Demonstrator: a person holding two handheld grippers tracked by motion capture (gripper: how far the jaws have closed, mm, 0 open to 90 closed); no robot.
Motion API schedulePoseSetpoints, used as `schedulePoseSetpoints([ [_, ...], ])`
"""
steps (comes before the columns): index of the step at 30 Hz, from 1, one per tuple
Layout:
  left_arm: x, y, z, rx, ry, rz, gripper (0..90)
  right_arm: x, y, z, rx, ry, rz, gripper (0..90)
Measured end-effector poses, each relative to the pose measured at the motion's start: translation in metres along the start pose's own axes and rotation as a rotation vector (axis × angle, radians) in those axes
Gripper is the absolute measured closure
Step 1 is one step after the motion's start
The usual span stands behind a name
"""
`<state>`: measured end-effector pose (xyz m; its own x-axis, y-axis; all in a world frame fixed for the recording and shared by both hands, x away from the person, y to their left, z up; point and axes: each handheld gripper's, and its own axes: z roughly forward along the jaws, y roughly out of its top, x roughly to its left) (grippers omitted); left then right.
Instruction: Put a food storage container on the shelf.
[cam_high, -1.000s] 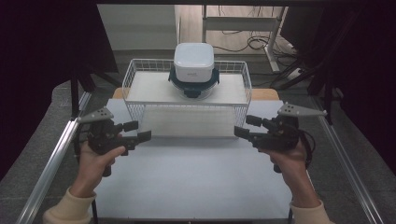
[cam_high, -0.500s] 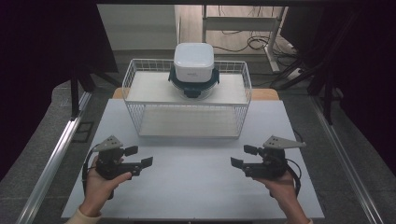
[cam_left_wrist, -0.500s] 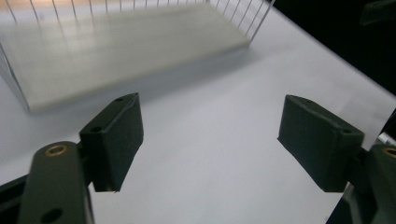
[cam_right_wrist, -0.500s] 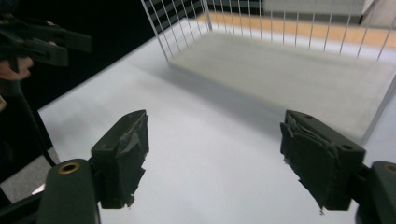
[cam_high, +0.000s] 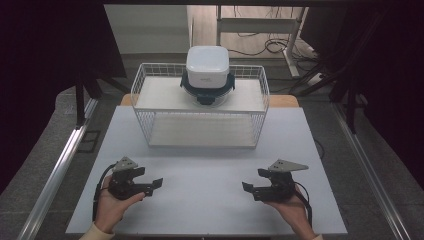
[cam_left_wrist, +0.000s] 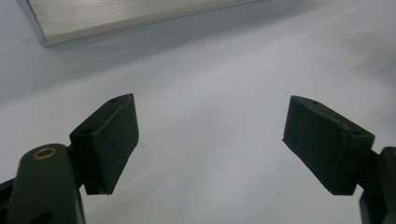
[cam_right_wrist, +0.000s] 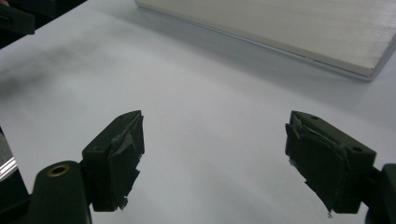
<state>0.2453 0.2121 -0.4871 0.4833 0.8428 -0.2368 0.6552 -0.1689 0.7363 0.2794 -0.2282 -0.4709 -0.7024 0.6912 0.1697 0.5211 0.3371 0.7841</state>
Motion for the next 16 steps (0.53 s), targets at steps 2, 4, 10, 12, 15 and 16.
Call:
schedulePoseSetpoints([
  [2, 0.000, 0.001, -0.001, -0.006, 0.001, 0.000, 17.5, -0.001, -0.001, -0.001, -0.004, -0.003, 0.007, 19.2],
  [4, 0.000, 0.001, -0.001, -0.008, 0.002, 0.001, 17.5, -0.003, -0.001, -0.002, -0.008, -0.006, 0.015, 19.1],
  [10, 0.001, 0.000, 0.001, 0.001, -0.003, -0.009, 17.4, -0.006, 0.000, -0.006, -0.027, -0.006, 0.030, 18.7],
  [12, 0.000, 0.001, 0.001, -0.001, -0.004, -0.008, 17.4, -0.007, 0.000, -0.007, -0.034, -0.006, 0.032, 18.3],
  [15, -0.001, 0.004, 0.000, -0.009, -0.007, -0.008, 17.2, -0.009, 0.001, -0.010, -0.040, -0.003, 0.034, 17.4],
  [16, -0.001, 0.004, 0.000, -0.011, -0.007, -0.010, 17.2, -0.009, 0.001, -0.011, -0.043, -0.006, 0.031, 17.3],
])
